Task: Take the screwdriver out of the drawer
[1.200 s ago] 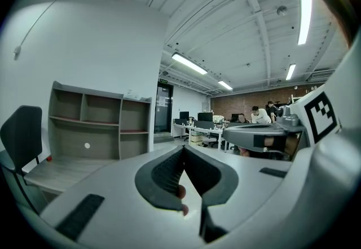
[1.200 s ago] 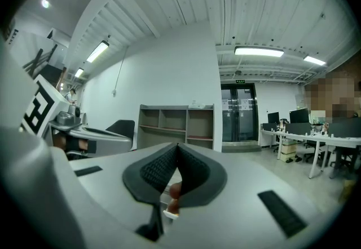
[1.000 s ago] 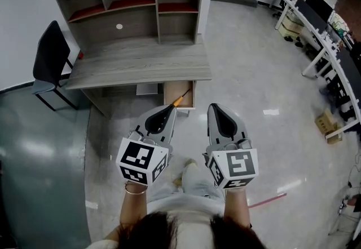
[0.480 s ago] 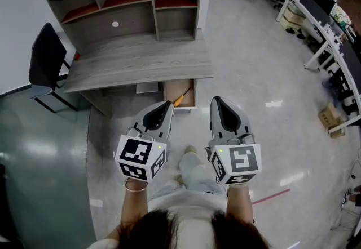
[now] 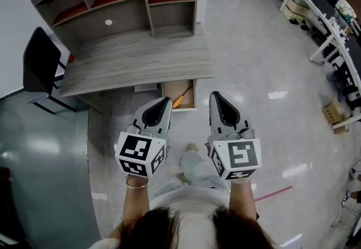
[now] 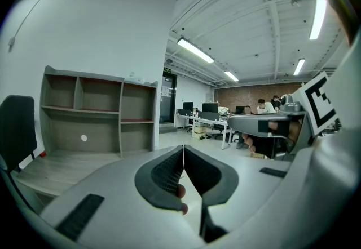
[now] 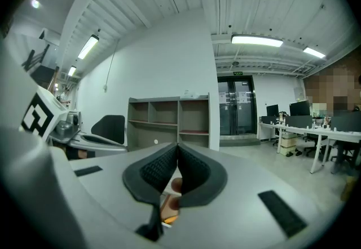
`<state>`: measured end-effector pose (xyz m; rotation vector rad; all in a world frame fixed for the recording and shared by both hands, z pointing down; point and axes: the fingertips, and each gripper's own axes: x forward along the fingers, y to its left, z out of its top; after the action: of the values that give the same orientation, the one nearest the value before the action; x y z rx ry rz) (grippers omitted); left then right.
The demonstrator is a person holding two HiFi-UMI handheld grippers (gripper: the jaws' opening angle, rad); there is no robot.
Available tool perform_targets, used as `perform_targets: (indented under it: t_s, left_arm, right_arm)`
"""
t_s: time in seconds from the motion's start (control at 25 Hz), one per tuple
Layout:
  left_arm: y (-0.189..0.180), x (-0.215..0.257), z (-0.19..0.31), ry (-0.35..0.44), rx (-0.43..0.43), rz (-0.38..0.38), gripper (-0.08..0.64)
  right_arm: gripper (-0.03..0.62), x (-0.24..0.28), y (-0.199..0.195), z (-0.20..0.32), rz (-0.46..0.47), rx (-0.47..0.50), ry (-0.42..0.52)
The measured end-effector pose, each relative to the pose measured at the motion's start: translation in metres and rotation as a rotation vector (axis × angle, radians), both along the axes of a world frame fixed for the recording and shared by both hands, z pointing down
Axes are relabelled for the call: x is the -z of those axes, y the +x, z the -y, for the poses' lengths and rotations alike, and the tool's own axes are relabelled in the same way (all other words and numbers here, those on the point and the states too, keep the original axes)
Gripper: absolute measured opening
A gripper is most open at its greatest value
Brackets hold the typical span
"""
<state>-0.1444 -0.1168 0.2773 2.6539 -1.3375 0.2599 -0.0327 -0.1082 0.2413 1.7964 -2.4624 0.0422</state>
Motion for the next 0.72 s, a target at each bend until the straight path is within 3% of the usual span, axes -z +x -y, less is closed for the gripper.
perform_targets:
  t_s: [0.72]
  left_arm:
    - [0.026, -0.073, 0.095, -0.139, 0.017, 0.048, 0.018]
  right_arm:
    - [0.028, -0.054, 0.034, 0.096, 0.004, 0.027, -0.103]
